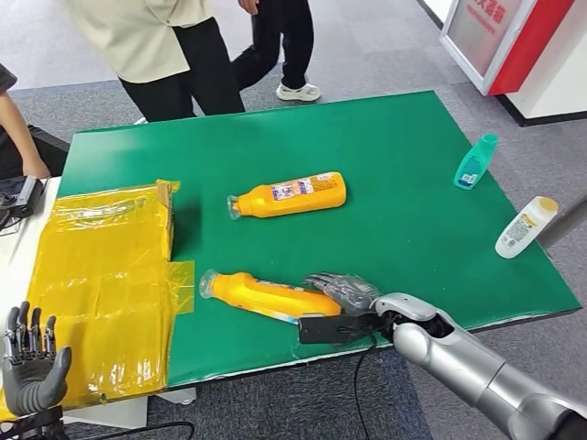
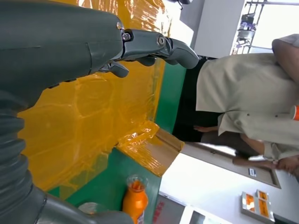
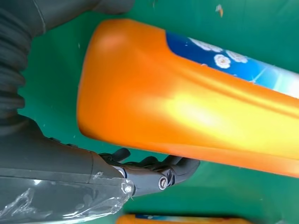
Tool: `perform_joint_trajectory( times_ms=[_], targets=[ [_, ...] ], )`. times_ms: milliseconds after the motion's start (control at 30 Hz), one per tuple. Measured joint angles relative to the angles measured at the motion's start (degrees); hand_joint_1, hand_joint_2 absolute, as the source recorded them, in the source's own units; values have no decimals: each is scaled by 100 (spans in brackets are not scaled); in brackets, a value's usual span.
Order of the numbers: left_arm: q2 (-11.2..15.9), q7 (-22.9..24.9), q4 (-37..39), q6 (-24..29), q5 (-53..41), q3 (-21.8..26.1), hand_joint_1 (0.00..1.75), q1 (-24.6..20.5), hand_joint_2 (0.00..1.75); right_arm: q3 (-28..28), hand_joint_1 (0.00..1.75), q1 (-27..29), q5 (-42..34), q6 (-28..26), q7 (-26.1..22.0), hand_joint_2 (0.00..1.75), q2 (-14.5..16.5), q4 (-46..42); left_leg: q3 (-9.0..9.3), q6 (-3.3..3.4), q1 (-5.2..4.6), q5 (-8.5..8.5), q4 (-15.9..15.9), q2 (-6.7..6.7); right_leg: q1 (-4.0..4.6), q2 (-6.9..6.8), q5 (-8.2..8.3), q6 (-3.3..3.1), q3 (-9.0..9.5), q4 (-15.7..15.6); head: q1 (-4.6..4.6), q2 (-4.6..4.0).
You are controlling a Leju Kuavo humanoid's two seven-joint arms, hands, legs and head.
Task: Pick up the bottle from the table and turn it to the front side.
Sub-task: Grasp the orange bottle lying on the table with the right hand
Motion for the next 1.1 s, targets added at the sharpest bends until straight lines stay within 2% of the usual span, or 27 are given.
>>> perform_joint_trajectory(
  times_ms=[233,600,633,667,733,767,800,1100],
  targets=[
    [-23,0,-38,-59,-60,37,0,-36,175,-68,0,-259,110,48,144,175,320,98,1,-5,1,3,0,1,4,0,0,-1,-2,0,-2,-1],
    [-45,0,-38,20,-43,51,0,-109,175,-2,0,-321,304,83,391,175,694,321,-1,-4,1,1,0,0,3,0,0,-1,-3,0,-1,1],
    [-46,0,-38,25,-40,51,0,-113,175,19,20,-325,337,98,415,175,746,357,-1,-4,2,1,0,0,4,0,0,-2,-4,0,-1,1],
    [-46,0,-38,27,-38,51,0,-114,175,42,57,-328,369,115,432,175,798,398,-1,-4,2,1,0,0,4,0,-1,-2,-4,0,-2,1],
    [-46,0,-38,30,-37,50,0,-119,175,87,144,-329,418,140,450,175,895,490,-1,-5,2,2,0,0,5,1,-1,-3,-5,0,-2,1],
    [-46,0,-38,32,-37,50,0,-122,175,106,168,-330,442,150,455,175,936,537,-1,-5,2,2,0,0,6,1,-1,-3,-5,0,-2,1],
    [-46,0,-38,37,-37,49,0,-126,175,123,175,-331,460,155,459,175,972,584,0,-5,2,2,0,0,6,1,-1,-3,-5,0,-1,1],
    [-46,0,-38,60,-37,44,0,-133,175,198,175,-383,563,84,443,175,1123,819,1,-5,2,1,0,0,5,1,-1,-3,-4,0,-1,0]
  ],
)
